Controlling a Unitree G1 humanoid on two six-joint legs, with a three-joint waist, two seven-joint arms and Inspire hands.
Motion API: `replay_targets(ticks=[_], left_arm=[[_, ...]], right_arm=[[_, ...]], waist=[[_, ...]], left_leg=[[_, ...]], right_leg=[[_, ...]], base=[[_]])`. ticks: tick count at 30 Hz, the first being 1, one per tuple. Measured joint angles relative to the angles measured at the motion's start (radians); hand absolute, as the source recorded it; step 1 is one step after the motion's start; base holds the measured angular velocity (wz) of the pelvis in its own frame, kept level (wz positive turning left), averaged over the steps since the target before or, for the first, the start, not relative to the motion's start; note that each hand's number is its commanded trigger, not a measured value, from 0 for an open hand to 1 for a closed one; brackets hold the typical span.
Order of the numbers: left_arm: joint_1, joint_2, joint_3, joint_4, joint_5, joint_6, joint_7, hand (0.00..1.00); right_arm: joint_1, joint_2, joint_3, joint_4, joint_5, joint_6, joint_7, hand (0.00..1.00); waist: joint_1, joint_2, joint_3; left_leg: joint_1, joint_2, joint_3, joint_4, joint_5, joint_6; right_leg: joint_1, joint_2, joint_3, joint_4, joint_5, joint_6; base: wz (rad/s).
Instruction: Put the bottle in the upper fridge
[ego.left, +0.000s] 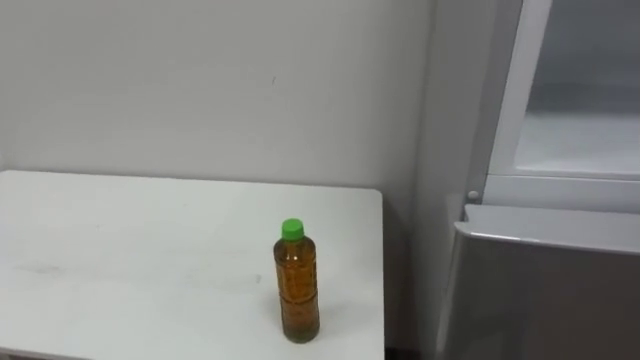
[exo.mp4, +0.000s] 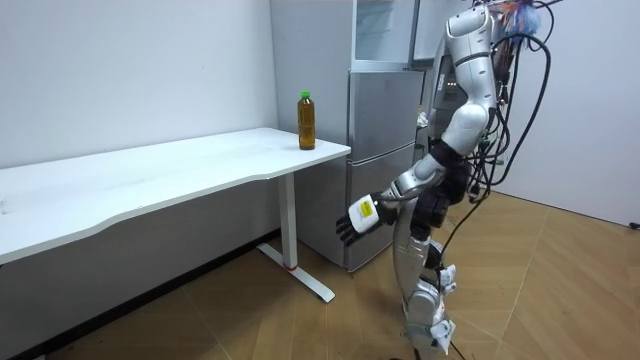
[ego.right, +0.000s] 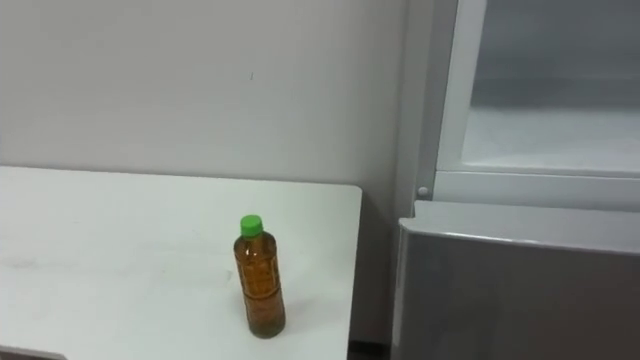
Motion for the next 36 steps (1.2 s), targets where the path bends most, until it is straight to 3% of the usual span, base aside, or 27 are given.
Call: replay_targets(ticks=[3,7,10,12,16,22,30,36], left_arm=[[-0.011,-0.008,0.039,0.131,-0.068,-0.013,0.046,0.00],[-0.028,-0.016,0.093,0.263,-0.128,-0.001,0.079,0.00],[-0.021,-0.023,0.140,0.368,-0.124,0.059,0.089,0.00],[-0.023,-0.037,0.167,0.411,-0.105,0.121,0.078,0.00],[-0.030,-0.053,0.165,0.428,-0.062,0.206,0.030,0.00],[-0.072,-0.073,0.126,0.444,-0.062,0.277,-0.024,0.00],[-0.092,-0.072,0.116,0.441,-0.062,0.319,-0.053,0.00],[-0.089,-0.072,0.117,0.441,-0.066,0.321,-0.060,0.00]], right_arm=[[0.005,0.001,-0.002,0.002,0.006,0.001,-0.013,0.00],[0.008,0.008,-0.030,0.011,0.000,0.019,-0.026,0.00],[0.012,0.025,-0.054,0.011,-0.009,0.038,-0.044,0.00],[0.008,0.032,-0.068,0.023,-0.008,0.048,-0.050,0.00],[-0.016,0.039,-0.066,0.051,-0.006,0.072,-0.069,0.00],[-0.037,0.044,-0.066,0.070,0.026,0.095,-0.090,0.00],[-0.039,0.044,-0.058,0.072,0.081,0.123,-0.096,0.00],[-0.046,0.044,-0.057,0.071,0.077,0.130,-0.094,0.00]], waist=[[0.013,0.001,-0.0014],[0.023,0.004,0.0007],[0.028,0.002,0.0014],[0.027,0.000,0.0018],[0.029,-0.004,0.0028],[0.026,0.008,0.0022],[0.022,0.012,0.0028],[0.023,0.009,0.0045]], left_leg=[[0.012,0.000,0.006,-0.009,0.000,0.000],[0.036,0.000,0.011,-0.011,-0.001,0.001],[0.055,0.002,0.028,-0.011,-0.002,0.001],[0.053,0.002,0.028,-0.011,-0.005,0.003],[0.047,0.003,0.029,-0.011,-0.013,0.007],[0.047,0.005,0.034,-0.012,-0.034,0.016],[0.048,0.001,0.035,-0.009,-0.036,0.019],[0.046,-0.001,0.033,-0.003,-0.036,0.019]], right_leg=[[0.004,0.002,0.006,-0.001,0.001,0.001],[0.034,0.006,0.011,-0.019,0.005,0.003],[0.049,0.008,0.025,-0.026,0.005,0.003],[0.049,0.008,0.023,-0.029,0.006,0.004],[0.047,0.007,0.021,-0.030,0.008,0.008],[0.050,0.009,0.021,-0.030,0.015,0.016],[0.053,0.007,0.022,-0.032,0.017,0.020],[0.053,0.004,0.020,-0.033,0.015,0.021]], base=[[-0.08],[-0.05],[-0.13],[0.05],[0.07],[-0.02],[-0.01],[0.00]])
